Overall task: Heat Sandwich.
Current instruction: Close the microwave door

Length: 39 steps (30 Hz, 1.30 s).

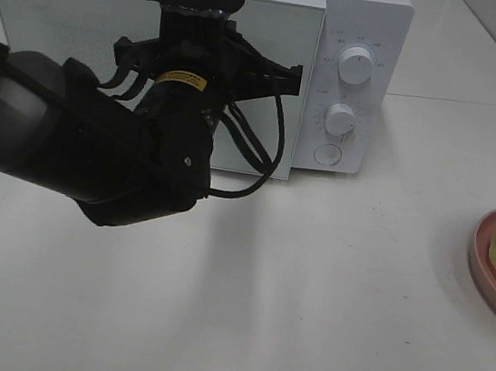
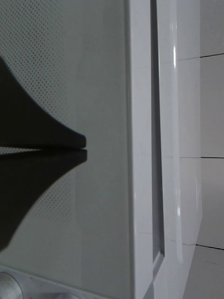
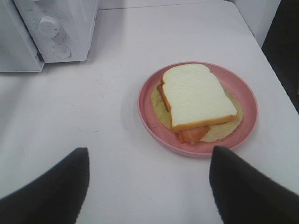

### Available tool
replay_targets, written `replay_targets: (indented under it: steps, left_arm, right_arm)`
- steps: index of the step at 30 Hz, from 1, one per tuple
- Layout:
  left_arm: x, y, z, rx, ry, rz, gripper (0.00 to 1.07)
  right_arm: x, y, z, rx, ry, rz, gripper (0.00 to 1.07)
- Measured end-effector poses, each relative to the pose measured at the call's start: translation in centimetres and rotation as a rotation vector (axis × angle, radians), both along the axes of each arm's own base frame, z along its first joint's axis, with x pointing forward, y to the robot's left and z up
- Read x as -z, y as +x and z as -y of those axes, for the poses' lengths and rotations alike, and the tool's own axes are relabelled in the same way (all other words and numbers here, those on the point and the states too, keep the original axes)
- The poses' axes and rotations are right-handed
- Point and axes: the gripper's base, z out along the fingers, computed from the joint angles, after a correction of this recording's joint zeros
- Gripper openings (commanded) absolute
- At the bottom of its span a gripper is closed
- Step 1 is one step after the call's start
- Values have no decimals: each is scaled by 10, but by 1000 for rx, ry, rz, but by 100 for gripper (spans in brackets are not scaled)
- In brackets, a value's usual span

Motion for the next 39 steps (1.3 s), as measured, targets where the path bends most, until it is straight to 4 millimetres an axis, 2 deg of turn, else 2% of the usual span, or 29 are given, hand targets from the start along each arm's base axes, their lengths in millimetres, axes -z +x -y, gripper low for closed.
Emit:
replay_targets:
  steps: [9,17,23,39]
  left_arm:
    - [8,11,7,-44,-13,-10,0]
    - [4,21,7,-66,-33,-1,0]
    - [3,36,8,-73,-40,1,0]
    - [7,39,11,-55,-11,-20,0]
  right_arm:
    - [0,0,0,0,0,0,70]
    - [0,0,0,0,0,0,70]
    - [0,0,0,0,0,0,70]
    - [0,0,0,0,0,0,70]
